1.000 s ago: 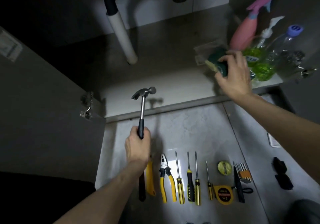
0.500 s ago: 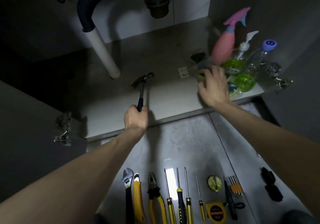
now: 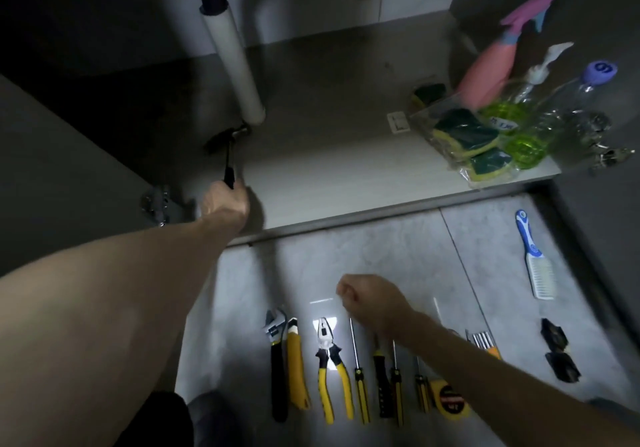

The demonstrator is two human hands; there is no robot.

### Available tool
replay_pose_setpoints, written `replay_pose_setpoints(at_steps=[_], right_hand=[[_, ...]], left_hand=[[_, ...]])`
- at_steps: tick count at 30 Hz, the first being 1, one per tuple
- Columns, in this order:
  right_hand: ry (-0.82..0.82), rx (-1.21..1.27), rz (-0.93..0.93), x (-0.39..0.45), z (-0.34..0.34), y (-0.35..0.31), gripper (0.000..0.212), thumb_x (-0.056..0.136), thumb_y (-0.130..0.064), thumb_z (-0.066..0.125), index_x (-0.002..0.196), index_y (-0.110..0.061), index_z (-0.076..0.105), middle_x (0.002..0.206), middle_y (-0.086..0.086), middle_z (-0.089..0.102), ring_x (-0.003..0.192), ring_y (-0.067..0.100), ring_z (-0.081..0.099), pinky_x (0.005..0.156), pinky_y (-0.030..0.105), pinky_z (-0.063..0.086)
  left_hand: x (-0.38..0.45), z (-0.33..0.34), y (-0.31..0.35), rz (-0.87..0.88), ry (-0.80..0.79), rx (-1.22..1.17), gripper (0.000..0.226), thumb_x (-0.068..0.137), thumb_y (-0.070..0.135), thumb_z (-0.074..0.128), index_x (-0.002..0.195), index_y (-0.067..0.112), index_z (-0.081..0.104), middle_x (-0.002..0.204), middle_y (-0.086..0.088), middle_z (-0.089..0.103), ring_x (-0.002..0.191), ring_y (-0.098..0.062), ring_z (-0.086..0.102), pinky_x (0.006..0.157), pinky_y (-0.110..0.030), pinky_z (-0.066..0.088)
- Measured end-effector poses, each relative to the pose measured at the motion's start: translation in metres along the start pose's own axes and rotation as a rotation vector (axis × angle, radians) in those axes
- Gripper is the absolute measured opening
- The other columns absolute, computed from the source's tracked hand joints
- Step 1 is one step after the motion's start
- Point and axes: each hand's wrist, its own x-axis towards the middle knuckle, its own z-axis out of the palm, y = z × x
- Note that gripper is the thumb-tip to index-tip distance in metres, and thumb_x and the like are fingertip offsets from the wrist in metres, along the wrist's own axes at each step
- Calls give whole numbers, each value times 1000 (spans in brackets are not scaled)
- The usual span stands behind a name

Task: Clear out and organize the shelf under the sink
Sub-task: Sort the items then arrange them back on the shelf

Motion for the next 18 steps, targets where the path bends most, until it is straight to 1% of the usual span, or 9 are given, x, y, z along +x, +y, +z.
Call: replay_pose_setpoints(at_steps=[2,4,6,7,9,12,15,17,18], right_hand=[[-38,-45,15,-12,25,-10,16,94,-25,50,101,-23,64,103,0,69,100,24,61,81,33,45],[-78,-45,19,-23,47,-20,15,95,-27,48,90,-22,62,97,0,69,94,22,63,77,33,45],[-94,12,16,-33,69,-31,20,97,-29,48,84,-22,61,90,0,71,87,17,65,74,29,45],[-91,31,27,-36,79,-36,22,99,-33,47,87,-22,62,92,0,70,88,17,65,74,29,45],[-87,19,56,-42,97,-47,24,97,-40,46,96,-22,62,102,-1,66,97,19,62,78,31,46],[-80,13,95,-49,115,-56,24,96,-44,47,101,-24,58,109,-4,59,104,17,59,82,32,43],[-42,39,189,-53,119,-62,21,94,-45,52,100,-25,56,107,-6,58,98,16,61,74,30,42],[-5,57,226,-54,121,-63,16,94,-44,53,98,-28,53,105,-8,58,93,14,61,70,28,41],[18,55,237,-56,121,-63,12,95,-42,53,100,-31,52,107,-10,57,93,12,60,71,27,41]], left_hand=[[10,-7,-10,14,4,26,48,102,34,46,117,-9,61,121,-33,61,117,-48,55,97,-45,44],[16,-10,-20,40,-3,38,49,104,34,45,117,-11,60,122,-34,59,118,-48,54,98,-46,43],[18,-7,-27,55,-6,13,48,103,35,46,118,-8,58,121,-34,59,117,-48,54,97,-46,43],[19,-4,-29,55,-4,-7,47,103,36,46,119,-6,57,121,-33,59,116,-48,54,96,-46,43],[21,0,-33,59,-6,-28,45,102,37,48,120,-3,55,120,-32,60,116,-47,55,94,-45,43],[27,6,-29,55,1,-30,43,102,36,49,124,-1,53,122,-29,60,118,-44,55,95,-44,43],[35,9,-22,23,63,-15,43,100,36,50,126,2,55,126,-24,60,121,-40,55,99,-43,42],[40,10,-20,24,102,13,42,98,37,51,121,3,60,125,-22,61,121,-38,55,100,-42,43],[42,10,-21,20,114,32,43,97,38,52,119,2,61,125,-21,60,121,-37,53,101,-41,43]])
